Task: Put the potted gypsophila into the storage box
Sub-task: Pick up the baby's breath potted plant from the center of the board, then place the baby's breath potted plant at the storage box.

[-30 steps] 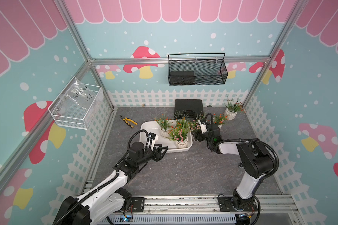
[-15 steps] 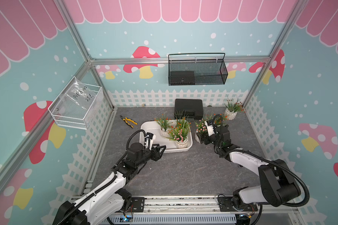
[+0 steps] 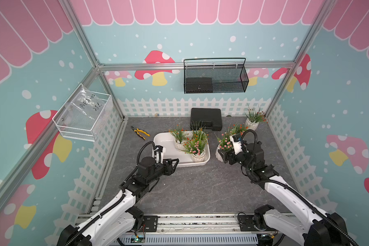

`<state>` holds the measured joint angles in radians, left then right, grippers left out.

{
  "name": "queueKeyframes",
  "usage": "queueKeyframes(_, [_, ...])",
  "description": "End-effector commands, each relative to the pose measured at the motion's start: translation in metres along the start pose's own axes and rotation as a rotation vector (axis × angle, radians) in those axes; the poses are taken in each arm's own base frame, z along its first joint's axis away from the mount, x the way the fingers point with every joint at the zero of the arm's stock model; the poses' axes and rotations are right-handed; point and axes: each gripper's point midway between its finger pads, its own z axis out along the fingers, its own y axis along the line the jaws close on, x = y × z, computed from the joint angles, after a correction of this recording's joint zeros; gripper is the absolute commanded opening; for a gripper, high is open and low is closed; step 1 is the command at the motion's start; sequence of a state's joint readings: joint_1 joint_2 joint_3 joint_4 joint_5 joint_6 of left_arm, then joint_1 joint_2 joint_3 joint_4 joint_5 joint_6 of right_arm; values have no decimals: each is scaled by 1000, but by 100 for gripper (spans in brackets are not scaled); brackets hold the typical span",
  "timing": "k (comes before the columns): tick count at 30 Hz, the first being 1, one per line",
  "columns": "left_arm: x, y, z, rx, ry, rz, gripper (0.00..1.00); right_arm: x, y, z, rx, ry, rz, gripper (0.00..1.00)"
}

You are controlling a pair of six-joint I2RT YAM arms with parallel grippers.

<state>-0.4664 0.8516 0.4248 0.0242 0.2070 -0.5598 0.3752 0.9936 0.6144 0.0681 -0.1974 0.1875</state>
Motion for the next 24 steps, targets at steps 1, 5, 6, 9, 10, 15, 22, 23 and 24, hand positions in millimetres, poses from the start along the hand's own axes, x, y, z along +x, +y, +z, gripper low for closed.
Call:
queueKeyframes(1, [-4,8,-6,-67,-7,-81,58,-17,25,-10,-82,-28,-32,73])
queueKeyframes(5, [-4,20,-11,-118,-10,-120,57,-20,57,-11,-158,-4,-101,73])
queueKeyframes(6, [-5,23,-12,-128,-16,-127,57,-21,66,-10,-181,2,-118,73])
queueKeyframes(9, [-8,38,-18,-173,-33,-165,57,-25,90,-11,-261,3,-148,73])
queueKeyframes(10, [-7,44,-19,-182,-35,-180,57,-27,97,-10,-286,1,-149,73])
queueKeyframes(15, [-6,61,-25,-208,-49,-226,56,-36,127,-6,-382,-19,-161,73])
queueKeyframes(22, [-8,72,-28,-243,-59,-209,56,-52,164,15,-432,-62,-174,72])
queueKeyframes(23, [-8,74,-28,-253,-60,-203,56,-54,169,18,-433,-69,-180,72])
queueKeyframes(24, [-9,76,-29,-264,-60,-199,56,-56,174,23,-430,-77,-187,72])
